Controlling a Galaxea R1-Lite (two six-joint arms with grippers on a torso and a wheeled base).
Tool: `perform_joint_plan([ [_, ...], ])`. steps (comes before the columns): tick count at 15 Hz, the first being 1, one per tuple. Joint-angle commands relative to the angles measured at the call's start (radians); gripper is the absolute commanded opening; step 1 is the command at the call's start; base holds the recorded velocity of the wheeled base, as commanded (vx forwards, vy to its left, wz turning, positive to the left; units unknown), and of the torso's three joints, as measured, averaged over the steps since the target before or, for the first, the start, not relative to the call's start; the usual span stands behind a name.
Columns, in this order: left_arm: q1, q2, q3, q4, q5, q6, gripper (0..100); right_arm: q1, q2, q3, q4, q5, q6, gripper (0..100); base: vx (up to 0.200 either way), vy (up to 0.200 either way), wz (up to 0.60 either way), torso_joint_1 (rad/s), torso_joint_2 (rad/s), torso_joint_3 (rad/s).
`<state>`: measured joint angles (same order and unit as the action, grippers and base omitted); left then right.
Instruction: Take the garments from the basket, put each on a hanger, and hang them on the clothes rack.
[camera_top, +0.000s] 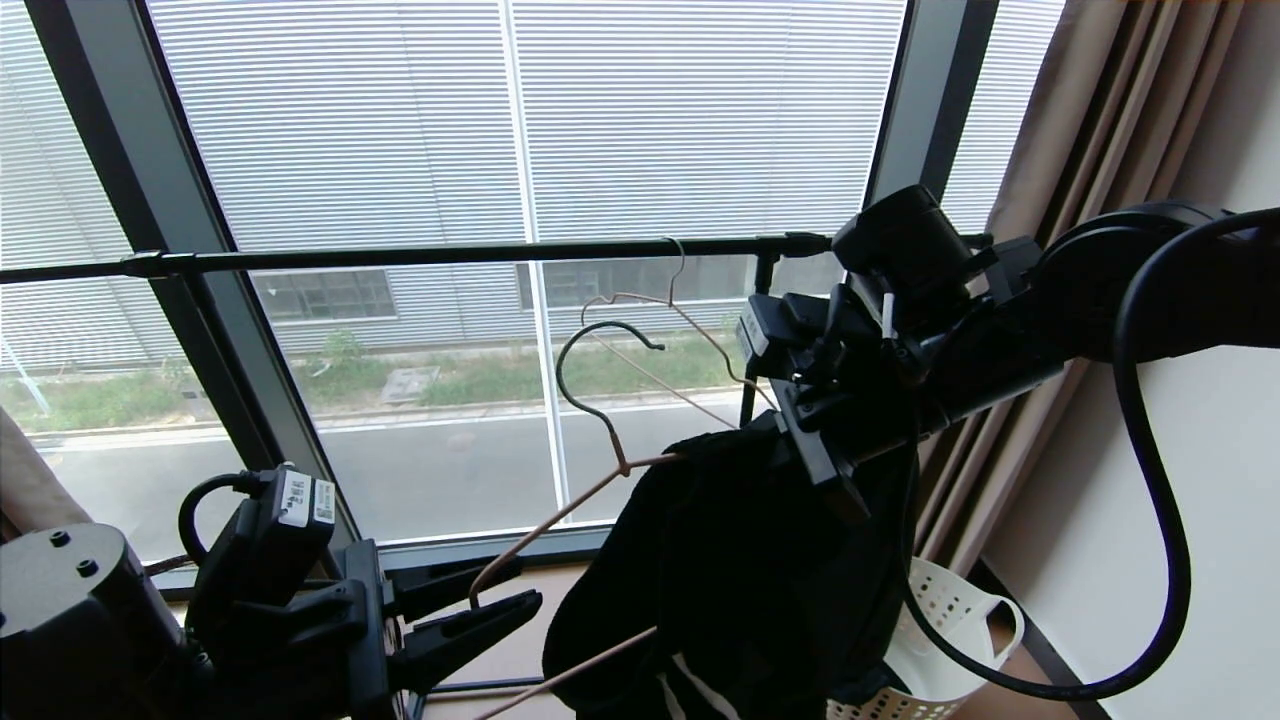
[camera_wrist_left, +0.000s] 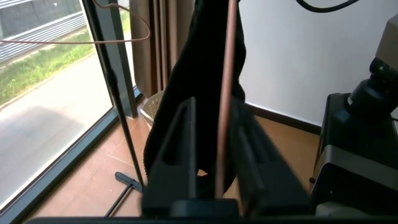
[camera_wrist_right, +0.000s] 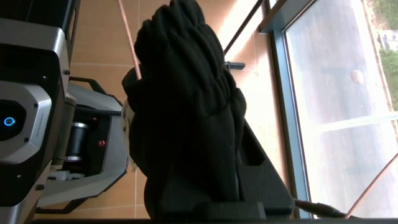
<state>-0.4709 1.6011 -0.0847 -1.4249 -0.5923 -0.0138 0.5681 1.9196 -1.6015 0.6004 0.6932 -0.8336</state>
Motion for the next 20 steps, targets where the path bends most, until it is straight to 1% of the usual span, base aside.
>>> perform_joint_plan([
  [1, 0.009, 0.011, 0.003, 0.001, 0.002, 0.002, 100, -0.001, -0.002, 0.006, -0.002, 0.0, -0.001, 0, 0.0, 0.0, 0.0, 0.0, 0.0, 0.0],
  [4, 0.075, -0.01, 0.014, -0.002, 0.002, 0.0, 100, -0.005, -0.008, 0.029, -0.001, 0.006, 0.002, 0, 0.0, 0.0, 0.0, 0.0, 0.0, 0.0],
  [5, 0.097, -0.047, 0.016, -0.005, 0.002, -0.018, 100, -0.008, -0.005, 0.032, -0.004, 0.006, 0.007, 0, 0.0, 0.0, 0.0, 0.0, 0.0, 0.0],
  [7, 0.124, -0.093, 0.016, 0.0, 0.005, -0.106, 100, -0.01, 0.003, 0.025, -0.014, 0.0, 0.051, 0, 0.0, 0.0, 0.0, 0.0, 0.0, 0.0],
  [8, 0.146, -0.115, 0.022, 0.003, 0.005, -0.161, 100, -0.011, 0.001, 0.023, -0.022, 0.0, 0.085, 0, 0.0, 0.0, 0.0, 0.0, 0.0, 0.0],
  [9, 0.186, -0.132, 0.034, 0.003, 0.003, -0.236, 100, -0.016, -0.004, 0.025, -0.034, 0.0, 0.111, 0, 0.0, 0.0, 0.0, 0.0, 0.0, 0.0],
  [10, 0.209, -0.139, 0.042, 0.004, 0.002, -0.271, 100, -0.031, -0.007, 0.025, -0.034, 0.0, 0.114, 0, 0.0, 0.0, 0.0, 0.0, 0.0, 0.0],
  [13, 0.288, -0.127, 0.065, 0.012, -0.003, -0.341, 100, -0.059, -0.033, 0.025, -0.034, 0.0, 0.117, 0, 0.0, 0.0, 0.0, 0.0, 0.0, 0.0],
  [15, 0.317, -0.102, 0.068, 0.018, -0.003, -0.422, 100, -0.083, -0.05, 0.025, -0.036, 0.002, 0.133, 0, 0.0, 0.0, 0.0, 0.0, 0.0, 0.0],
  [16, 0.321, -0.072, 0.074, 0.02, -0.004, -0.471, 100, -0.091, -0.057, 0.021, -0.039, 0.002, 0.163, 0, 0.0, 0.0, 0.0, 0.0, 0.0, 0.0],
  [17, 0.321, -0.023, 0.083, 0.017, -0.004, -0.494, 100, -0.091, -0.071, 0.023, -0.054, 0.002, 0.215, 0, 0.0, 0.0, 0.0, 0.0, 0.0, 0.0],
  [18, 0.321, 0.01, 0.085, 0.015, -0.006, -0.494, 100, -0.091, -0.082, 0.025, -0.068, 0.002, 0.254, 0, 0.0, 0.0, 0.0, 0.0, 0.0, 0.0],
  [19, 0.319, 0.043, 0.085, 0.015, -0.015, -0.495, 100, -0.091, -0.1, 0.026, -0.085, 0.002, 0.312, 0, 0.0, 0.0, 0.0, 0.0, 0.0, 0.0],
  [20, 0.319, 0.069, 0.085, 0.012, -0.041, -0.494, 100, -0.091, -0.114, 0.028, -0.108, 0.005, 0.367, 0, 0.0, 0.0, 0.0, 0.0, 0.0, 0.0],
])
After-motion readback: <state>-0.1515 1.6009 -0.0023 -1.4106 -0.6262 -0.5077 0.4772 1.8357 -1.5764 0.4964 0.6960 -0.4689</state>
